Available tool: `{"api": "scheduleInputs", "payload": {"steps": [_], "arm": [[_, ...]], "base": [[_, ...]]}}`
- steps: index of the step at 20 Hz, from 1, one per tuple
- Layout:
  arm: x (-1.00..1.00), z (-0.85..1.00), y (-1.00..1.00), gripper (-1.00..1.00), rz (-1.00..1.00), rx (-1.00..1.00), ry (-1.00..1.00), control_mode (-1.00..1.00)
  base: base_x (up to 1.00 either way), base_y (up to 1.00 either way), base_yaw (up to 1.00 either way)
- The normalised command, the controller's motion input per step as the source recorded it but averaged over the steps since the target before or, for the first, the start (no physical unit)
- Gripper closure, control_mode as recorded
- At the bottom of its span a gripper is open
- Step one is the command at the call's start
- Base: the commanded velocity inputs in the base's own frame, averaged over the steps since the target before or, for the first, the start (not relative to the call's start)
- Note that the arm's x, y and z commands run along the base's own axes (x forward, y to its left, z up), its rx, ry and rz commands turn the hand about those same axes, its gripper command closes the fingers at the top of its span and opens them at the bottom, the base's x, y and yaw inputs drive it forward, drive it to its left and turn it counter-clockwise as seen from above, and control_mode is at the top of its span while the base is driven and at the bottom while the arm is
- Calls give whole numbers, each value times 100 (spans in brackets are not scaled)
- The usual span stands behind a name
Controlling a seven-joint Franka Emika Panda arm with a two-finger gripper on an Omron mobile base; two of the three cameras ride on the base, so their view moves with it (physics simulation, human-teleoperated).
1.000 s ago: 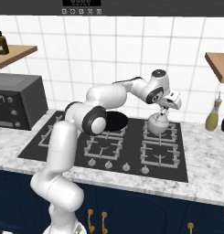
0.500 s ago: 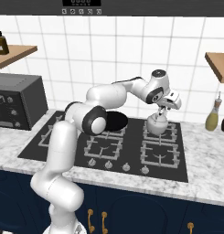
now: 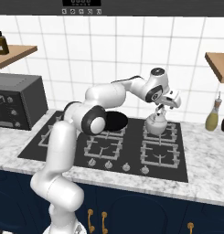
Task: Pick the kettle from the counter and place it on a stove burner. Then turn the burner on.
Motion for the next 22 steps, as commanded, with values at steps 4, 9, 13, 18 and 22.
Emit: {"api": "scheduleInputs", "payload": {"steps": [4,9,13,18,22], "arm": [[-4,29,25,-100,0,-5,0,-100],[-80,5,23,-100,1,0,12,-100],[-100,0,18,-100,3,0,9,-100],[-100,-21,31,-100,6,1,3,-100],[-99,-54,36,-100,13,10,0,-100]], "base": [[0,0,0],[0,0,0],[0,0,0],[0,0,0],[0,0,0]]}}
